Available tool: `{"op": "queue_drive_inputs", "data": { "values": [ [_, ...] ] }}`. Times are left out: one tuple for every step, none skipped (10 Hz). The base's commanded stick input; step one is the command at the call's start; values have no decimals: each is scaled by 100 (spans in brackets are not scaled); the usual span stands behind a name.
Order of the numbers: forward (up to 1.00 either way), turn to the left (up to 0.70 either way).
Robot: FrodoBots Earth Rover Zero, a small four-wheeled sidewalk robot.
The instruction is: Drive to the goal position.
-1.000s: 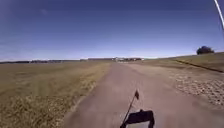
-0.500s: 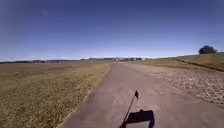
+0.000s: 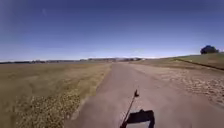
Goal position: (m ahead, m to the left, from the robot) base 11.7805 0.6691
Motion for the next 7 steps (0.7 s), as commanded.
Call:
{"op": "queue_drive_inputs", "data": {
  "values": [
    [100, 0],
    [100, -40],
    [100, -40],
    [100, 0],
    [100, 0],
    [100, 0],
    [100, 0]
  ]
}}
